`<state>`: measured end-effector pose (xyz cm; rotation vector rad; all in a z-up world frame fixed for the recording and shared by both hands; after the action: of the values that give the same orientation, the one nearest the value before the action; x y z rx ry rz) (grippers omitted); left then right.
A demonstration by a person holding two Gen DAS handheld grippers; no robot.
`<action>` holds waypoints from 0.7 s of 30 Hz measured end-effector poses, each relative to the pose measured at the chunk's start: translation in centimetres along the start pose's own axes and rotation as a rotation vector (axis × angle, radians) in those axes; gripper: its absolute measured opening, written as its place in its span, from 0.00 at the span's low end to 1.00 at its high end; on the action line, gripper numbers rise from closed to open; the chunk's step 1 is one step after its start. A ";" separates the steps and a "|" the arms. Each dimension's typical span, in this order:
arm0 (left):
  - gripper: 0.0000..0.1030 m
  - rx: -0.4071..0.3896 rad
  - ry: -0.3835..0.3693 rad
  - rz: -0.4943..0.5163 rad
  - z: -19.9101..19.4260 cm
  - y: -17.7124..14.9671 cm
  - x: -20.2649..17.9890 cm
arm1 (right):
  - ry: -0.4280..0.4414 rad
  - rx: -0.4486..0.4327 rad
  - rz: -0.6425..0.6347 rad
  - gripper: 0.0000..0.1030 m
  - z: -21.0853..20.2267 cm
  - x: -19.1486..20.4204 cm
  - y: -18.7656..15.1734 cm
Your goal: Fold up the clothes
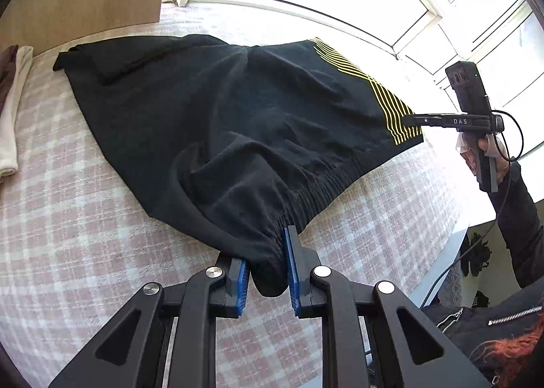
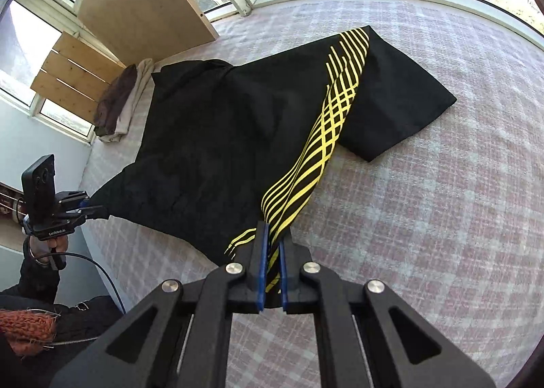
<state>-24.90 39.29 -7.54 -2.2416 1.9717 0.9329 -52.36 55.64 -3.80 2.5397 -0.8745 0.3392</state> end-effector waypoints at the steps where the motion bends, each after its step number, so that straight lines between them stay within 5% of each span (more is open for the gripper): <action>1: 0.17 -0.008 0.006 0.000 -1.3 -0.2 0.3 | 0.016 -0.014 -0.006 0.06 -0.7 1.2 -0.4; 7: 0.17 0.041 0.041 0.032 -2.2 2.9 4.0 | -0.008 -0.061 0.026 0.06 -0.2 2.5 0.6; 11: 0.17 0.118 0.130 0.039 2.8 6.6 7.6 | -0.270 0.001 -0.018 0.06 4.5 -2.1 4.1; 14: 0.17 0.157 0.113 0.022 4.7 7.0 9.2 | -0.312 0.086 -0.108 0.12 5.0 -1.6 1.6; 16: 0.17 0.165 0.098 0.021 5.2 6.5 9.6 | -0.280 0.079 -0.174 0.35 5.0 0.4 -0.8; 17: 0.17 0.168 0.096 0.022 5.5 6.6 9.8 | -0.261 0.076 -0.200 0.38 5.0 1.4 -2.2; 21: 0.19 0.185 0.094 0.038 6.6 6.9 10.0 | -0.226 0.072 -0.264 0.39 5.3 4.4 -7.0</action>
<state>-33.62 31.40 -14.85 -2.1908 2.0502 0.6291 -44.10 55.77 -9.09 2.7555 -0.6005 0.0015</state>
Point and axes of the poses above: each gripper's, at about its wrist camera, not at the fingertips, and z roughly the way its jaws point, x to its left, y to its top, the point moved 6 cm from there along z, roughly the way its jaws point, and after that the axes turned 5 degrees about -y, right-handed, at the moved point
